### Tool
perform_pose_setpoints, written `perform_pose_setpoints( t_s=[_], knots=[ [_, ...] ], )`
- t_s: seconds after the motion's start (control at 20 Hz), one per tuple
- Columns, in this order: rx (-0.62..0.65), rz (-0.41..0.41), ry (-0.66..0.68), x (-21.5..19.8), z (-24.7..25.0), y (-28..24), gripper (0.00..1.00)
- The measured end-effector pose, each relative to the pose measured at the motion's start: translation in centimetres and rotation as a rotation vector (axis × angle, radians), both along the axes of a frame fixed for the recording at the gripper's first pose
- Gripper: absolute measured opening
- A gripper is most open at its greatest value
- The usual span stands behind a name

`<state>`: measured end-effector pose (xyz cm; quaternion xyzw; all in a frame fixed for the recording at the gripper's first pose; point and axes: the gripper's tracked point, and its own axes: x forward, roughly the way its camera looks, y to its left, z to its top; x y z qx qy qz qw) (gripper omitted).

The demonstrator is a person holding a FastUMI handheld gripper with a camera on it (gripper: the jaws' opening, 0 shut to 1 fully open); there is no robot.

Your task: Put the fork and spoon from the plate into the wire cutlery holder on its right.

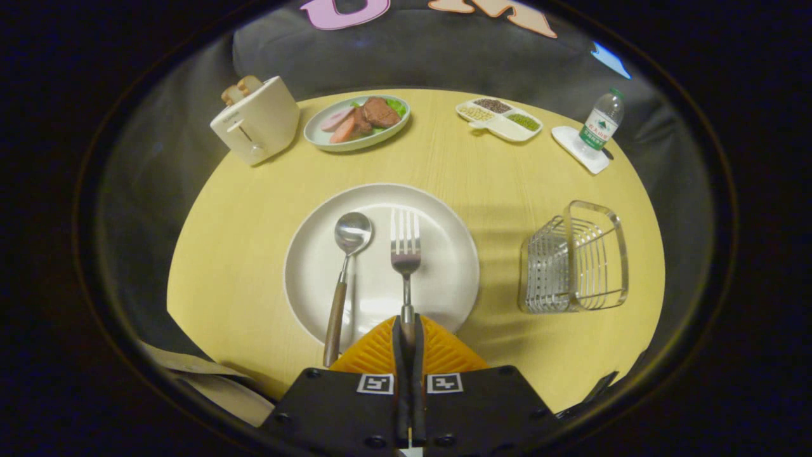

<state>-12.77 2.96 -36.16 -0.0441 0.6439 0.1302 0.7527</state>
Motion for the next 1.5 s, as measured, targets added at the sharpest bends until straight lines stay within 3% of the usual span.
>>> perform_pose_setpoints(
  t_s=[0.35,0.55,0.95,1.5],
  knots=[
    [0.010,-0.017,-0.006,2.6,5.5,-4.5,0.05],
    [-0.047,-0.019,-0.004,3.9,7.1,-9.2,0.05],
    [-0.123,-0.082,0.111,3.3,5.6,-15.3,0.05],
    [-0.086,-0.124,0.143,3.6,3.9,-15.2,0.12]
  ],
)
